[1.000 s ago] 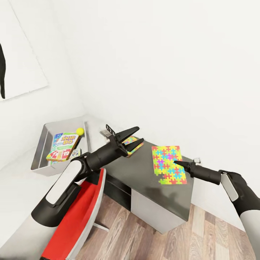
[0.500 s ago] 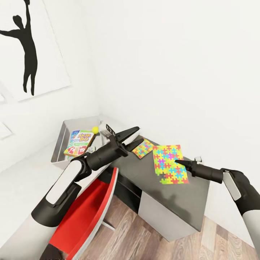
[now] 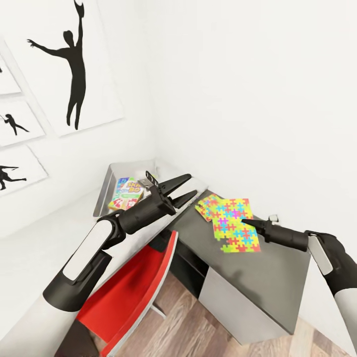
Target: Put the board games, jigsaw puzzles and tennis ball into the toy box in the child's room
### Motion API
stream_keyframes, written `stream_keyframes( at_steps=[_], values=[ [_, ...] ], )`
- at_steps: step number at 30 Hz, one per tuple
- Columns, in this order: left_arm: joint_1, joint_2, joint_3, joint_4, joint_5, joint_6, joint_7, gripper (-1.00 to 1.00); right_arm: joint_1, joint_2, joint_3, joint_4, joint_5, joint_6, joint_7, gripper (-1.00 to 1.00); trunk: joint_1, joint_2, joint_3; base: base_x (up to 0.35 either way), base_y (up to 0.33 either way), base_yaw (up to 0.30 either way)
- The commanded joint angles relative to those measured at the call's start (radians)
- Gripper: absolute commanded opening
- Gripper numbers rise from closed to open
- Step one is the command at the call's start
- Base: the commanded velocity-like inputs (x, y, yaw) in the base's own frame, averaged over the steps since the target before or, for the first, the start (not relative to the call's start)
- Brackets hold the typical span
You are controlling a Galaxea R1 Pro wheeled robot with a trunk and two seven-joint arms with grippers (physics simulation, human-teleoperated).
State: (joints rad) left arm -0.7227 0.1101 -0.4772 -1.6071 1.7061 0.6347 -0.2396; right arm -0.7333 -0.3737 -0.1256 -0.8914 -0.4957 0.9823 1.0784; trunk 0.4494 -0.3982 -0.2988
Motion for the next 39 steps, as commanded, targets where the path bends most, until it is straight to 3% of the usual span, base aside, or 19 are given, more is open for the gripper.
stream_keyframes(
  at_steps=[1, 17, 21, 29, 39],
  values=[
    [-0.001, 0.001, -0.001, 0.0, 0.004, 0.002, -0.002, 1.0, -0.001, -0.003, -0.004, 0.001, 0.002, 0.004, 0.003, -1.0, 0.001, -0.002, 0.0, 0.0, 0.0, 0.225],
    [0.003, 0.017, 0.007, 0.0, 0.004, 0.002, -0.012, 1.0, -0.024, -0.036, -0.037, 0.024, 0.001, 0.05, -0.002, -1.0, 0.001, -0.002, 0.02, 0.0, 0.0, 0.223],
    [0.009, 0.031, 0.025, 0.0, 0.004, 0.003, -0.017, 1.0, -0.031, -0.035, -0.038, 0.026, 0.001, 0.057, -0.025, -1.0, 0.001, -0.002, 0.025, 0.0, 0.0, 0.222],
    [0.064, 0.103, 0.1, 0.0, 0.004, 0.002, -0.072, 1.0, -0.07, -0.027, -0.039, 0.027, -0.003, 0.064, -0.118, -1.0, 0.001, -0.002, 0.036, 0.0, 0.0, 0.222],
    [0.11, 0.137, 0.162, 0.0, 0.004, 0.003, -0.103, 1.0, -0.139, -0.02, -0.037, 0.035, -0.002, 0.065, -0.154, -1.0, 0.001, -0.002, 0.049, 0.0, 0.0, 0.222]
  ],
)
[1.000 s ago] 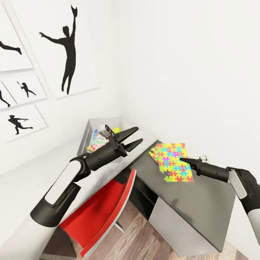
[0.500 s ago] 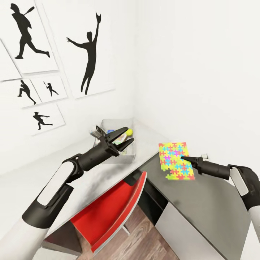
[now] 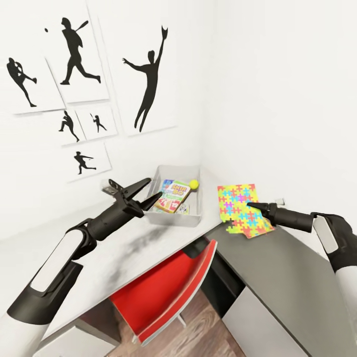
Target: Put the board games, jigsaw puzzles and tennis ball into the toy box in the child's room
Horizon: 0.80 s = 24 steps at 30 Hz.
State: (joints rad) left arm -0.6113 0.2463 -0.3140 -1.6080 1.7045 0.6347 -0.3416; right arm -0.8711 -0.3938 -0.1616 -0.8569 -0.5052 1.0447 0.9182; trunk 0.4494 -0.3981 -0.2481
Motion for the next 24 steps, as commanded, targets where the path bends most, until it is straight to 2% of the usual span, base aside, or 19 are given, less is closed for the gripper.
stream_keyframes(
  at_steps=[1, 11, 18, 24],
  values=[
    [0.002, 0.003, 0.003, 0.001, 0.006, 0.003, -0.001, 1.0, -0.014, 0.002, -0.001, 0.007, 0.008, 0.002, -0.001, -1.0, 0.001, -0.002, -0.001, 0.0, 0.0, 0.222],
    [0.014, 0.011, 0.015, 0.002, 0.005, 0.002, 0.007, 1.0, -0.103, 0.025, -0.001, 0.074, 0.008, 0.002, -0.085, -1.0, 0.001, -0.002, 0.012, 0.0, 0.0, 0.222],
    [0.027, 0.013, 0.019, 0.001, 0.004, 0.002, 0.026, 1.0, -0.132, 0.044, -0.001, 0.087, 0.007, 0.002, -0.11, -1.0, 0.001, -0.002, 0.021, 0.0, 0.0, 0.221],
    [0.046, 0.033, 0.045, 0.002, 0.004, 0.002, 0.036, 1.0, -0.156, 0.07, -0.001, 0.092, 0.008, 0.002, -0.129, -1.0, 0.001, -0.002, 0.029, 0.0, 0.0, 0.222]
  ],
)
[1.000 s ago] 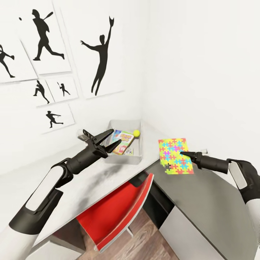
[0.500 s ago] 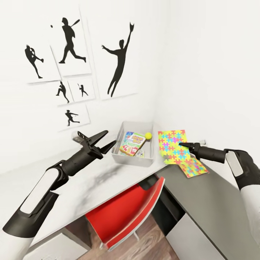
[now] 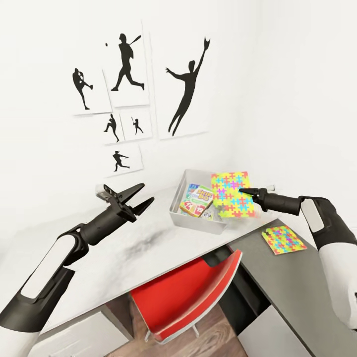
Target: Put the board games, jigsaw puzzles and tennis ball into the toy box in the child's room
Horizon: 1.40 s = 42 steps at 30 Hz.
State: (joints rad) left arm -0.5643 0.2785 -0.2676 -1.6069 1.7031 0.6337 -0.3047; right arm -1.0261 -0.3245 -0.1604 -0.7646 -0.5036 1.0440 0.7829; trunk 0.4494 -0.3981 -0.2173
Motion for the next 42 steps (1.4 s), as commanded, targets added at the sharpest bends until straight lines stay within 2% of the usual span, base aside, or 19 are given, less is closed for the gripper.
stream_keyframes(
  at_steps=[1, 5, 8, 9, 12, 18, 21, 22, 26, 27, 30, 31, 33, 37, 42],
  values=[
    [-0.001, 0.001, -0.001, 0.001, 0.005, 0.003, -0.001, 1.0, -0.001, 0.0, -0.002, 0.0, 0.006, 0.003, 0.007, -1.0, 0.001, -0.002, -0.001, 0.0, 0.0, 0.222],
    [0.02, 0.011, 0.021, 0.001, 0.005, 0.002, 0.016, 1.0, -0.014, 0.019, -0.002, 0.008, 0.006, 0.003, -0.028, -1.0, 0.001, -0.002, 0.004, 0.0, 0.0, 0.221],
    [0.041, 0.017, 0.054, 0.001, 0.005, 0.002, 0.046, 1.0, -0.038, 0.047, -0.002, 0.037, 0.006, 0.0, -0.079, -1.0, 0.001, -0.002, 0.008, 0.0, 0.0, 0.222],
    [0.041, 0.017, 0.054, 0.001, 0.005, 0.002, 0.046, 1.0, -0.038, 0.047, -0.002, 0.037, 0.006, 0.0, -0.079, -1.0, 0.001, -0.002, 0.009, 0.0, 0.0, 0.222],
    [0.059, 0.019, 0.08, 0.001, 0.005, 0.003, 0.077, 1.0, -0.074, 0.072, -0.002, 0.094, 0.005, -0.009, -0.13, -1.0, 0.001, -0.002, 0.012, 0.0, 0.0, 0.217],
    [0.07, 0.016, 0.094, 0.001, 0.005, 0.003, 0.124, 1.0, -0.117, 0.096, -0.002, 0.163, 0.006, -0.056, -0.172, -1.0, 0.001, -0.002, 0.015, 0.0, 0.0, 0.136],
    [0.071, 0.013, 0.097, 0.001, 0.006, 0.003, 0.156, 1.0, -0.134, 0.109, -0.002, 0.191, 0.007, -0.108, -0.202, -1.0, 0.001, -0.002, 0.016, 0.0, 0.0, 0.059],
    [0.071, 0.013, 0.097, 0.001, 0.006, 0.003, 0.156, 1.0, -0.134, 0.109, -0.002, 0.191, 0.007, -0.108, -0.202, -1.0, 0.001, -0.002, 0.016, 0.0, 0.0, 0.046],
    [0.069, 0.011, 0.099, 0.001, 0.006, 0.003, 0.19, 1.0, -0.158, 0.118, -0.002, 0.219, 0.005, -0.145, -0.296, -1.0, 0.001, -0.002, 0.017, 0.0, 0.0, 0.027],
    [0.069, 0.011, 0.099, 0.001, 0.006, 0.003, 0.19, 1.0, -0.158, 0.118, -0.002, 0.219, 0.005, -0.145, -0.296, -1.0, 0.001, -0.002, 0.017, 0.0, 0.0, 0.019],
    [0.067, 0.011, 0.1, 0.001, 0.006, 0.003, 0.213, 1.0, -0.19, 0.121, -0.003, 0.253, -0.001, -0.161, -0.395, -1.0, 0.001, -0.002, 0.017, 0.0, 0.0, 0.012],
    [0.067, 0.011, 0.1, 0.001, 0.006, 0.003, 0.213, 1.0, -0.19, 0.121, -0.003, 0.253, -0.001, -0.161, -0.395, -1.0, 0.001, -0.002, 0.017, 0.0, 0.0, 0.01],
    [0.067, 0.01, 0.1, 0.001, 0.006, 0.003, 0.222, 1.0, -0.208, 0.122, -0.005, 0.272, -0.013, -0.168, -0.443, -1.0, 0.001, -0.002, 0.017, 0.0, 0.0, 0.007],
    [0.065, 0.009, 0.1, 0.001, 0.006, 0.003, 0.231, 1.0, -0.223, 0.121, -0.013, 0.286, -0.045, -0.174, -0.485, -1.0, 0.001, -0.002, 0.017, 0.0, 0.0, 0.005],
    [0.059, 0.007, 0.097, 0.001, 0.006, 0.003, 0.237, 1.0, -0.231, 0.117, -0.019, 0.278, -0.075, -0.177, -0.506, -1.0, 0.001, -0.002, 0.017, 0.0, 0.0, 0.002]
  ],
)
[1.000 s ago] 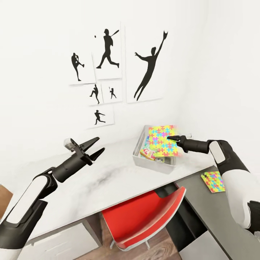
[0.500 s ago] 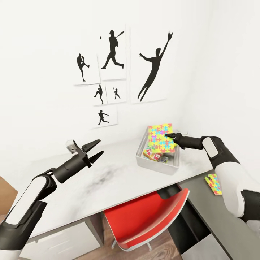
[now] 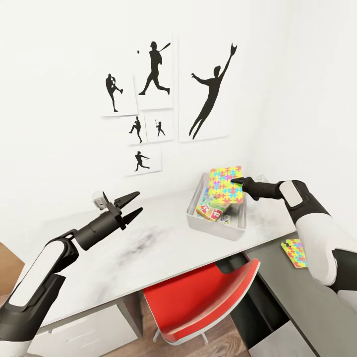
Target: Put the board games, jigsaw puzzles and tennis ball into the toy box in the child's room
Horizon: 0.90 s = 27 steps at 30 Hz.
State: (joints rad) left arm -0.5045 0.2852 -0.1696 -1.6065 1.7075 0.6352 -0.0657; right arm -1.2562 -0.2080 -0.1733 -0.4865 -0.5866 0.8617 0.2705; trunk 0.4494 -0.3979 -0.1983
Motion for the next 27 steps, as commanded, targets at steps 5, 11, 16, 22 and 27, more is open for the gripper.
stream_keyframes(
  at_steps=[5, 11, 16, 22, 27],
  values=[
    [-0.009, -0.003, -0.017, 0.0, 0.001, 0.001, 0.001, 1.0, -0.003, -0.002, -0.01, -0.033, -0.012, 0.003, -0.01, -1.0, 0.001, -0.002, -0.002, 0.0, 0.0, 0.0],
    [-0.016, -0.01, -0.034, 0.0, 0.001, 0.001, 0.003, 1.0, -0.004, -0.002, -0.014, -0.053, -0.021, 0.002, -0.021, -1.0, 0.001, -0.002, -0.003, 0.0, 0.0, 0.0],
    [-0.02, -0.013, -0.038, 0.0, 0.001, 0.001, 0.003, 1.0, -0.005, 0.001, -0.014, -0.055, -0.024, 0.002, -0.025, -1.0, 0.001, -0.002, -0.006, 0.0, 0.0, 0.0],
    [-0.024, -0.014, -0.042, 0.0, 0.001, 0.001, 0.002, 1.0, -0.007, 0.004, -0.014, -0.051, -0.027, 0.003, -0.027, -1.0, 0.001, -0.002, -0.014, 0.0, 0.0, 0.0],
    [-0.025, -0.018, -0.043, 0.001, 0.002, 0.001, 0.004, 1.0, -0.009, 0.005, -0.014, -0.035, -0.028, 0.004, -0.028, -1.0, 0.001, -0.002, -0.021, 0.0, 0.0, 0.0]
  ],
)
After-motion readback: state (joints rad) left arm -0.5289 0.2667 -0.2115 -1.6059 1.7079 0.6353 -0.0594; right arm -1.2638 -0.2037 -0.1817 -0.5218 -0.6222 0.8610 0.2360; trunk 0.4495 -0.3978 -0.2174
